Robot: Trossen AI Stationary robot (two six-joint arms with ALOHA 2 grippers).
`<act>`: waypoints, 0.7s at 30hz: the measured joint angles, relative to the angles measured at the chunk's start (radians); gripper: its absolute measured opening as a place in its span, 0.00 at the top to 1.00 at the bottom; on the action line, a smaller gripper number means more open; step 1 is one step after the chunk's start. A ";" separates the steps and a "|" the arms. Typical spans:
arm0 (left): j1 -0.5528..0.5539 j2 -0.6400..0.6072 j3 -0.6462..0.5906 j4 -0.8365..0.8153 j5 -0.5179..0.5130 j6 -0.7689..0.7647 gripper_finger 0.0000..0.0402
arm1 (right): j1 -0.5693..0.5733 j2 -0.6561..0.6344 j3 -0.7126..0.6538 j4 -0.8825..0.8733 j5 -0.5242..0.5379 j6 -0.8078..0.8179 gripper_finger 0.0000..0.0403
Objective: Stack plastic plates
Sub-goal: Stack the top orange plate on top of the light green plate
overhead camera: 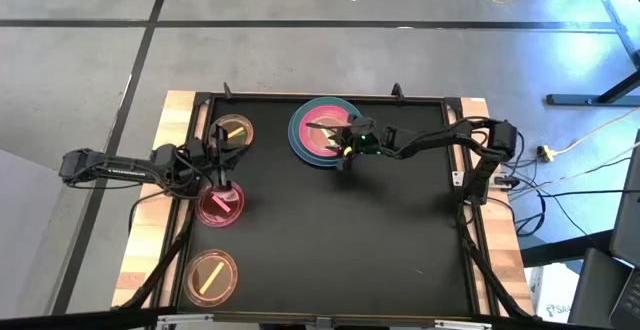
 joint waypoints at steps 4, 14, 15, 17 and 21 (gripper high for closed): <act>0.000 0.021 0.000 -0.006 -0.003 0.000 0.98 | 0.012 -0.071 0.000 -0.057 -0.061 0.042 0.63; -0.001 0.304 0.216 -0.385 -0.166 -0.051 0.98 | 0.129 -0.264 -0.093 -0.110 -0.137 0.000 0.62; -0.001 0.342 0.242 -0.428 -0.184 -0.052 0.98 | 0.143 -0.278 -0.113 -0.112 -0.136 -0.014 0.62; 0.006 0.415 0.291 -0.511 -0.232 -0.053 0.98 | 0.170 -0.300 -0.151 -0.097 -0.135 -0.024 0.62; 0.040 0.537 0.375 -0.638 -0.296 -0.052 0.98 | 0.208 -0.312 -0.250 0.017 -0.135 -0.028 0.62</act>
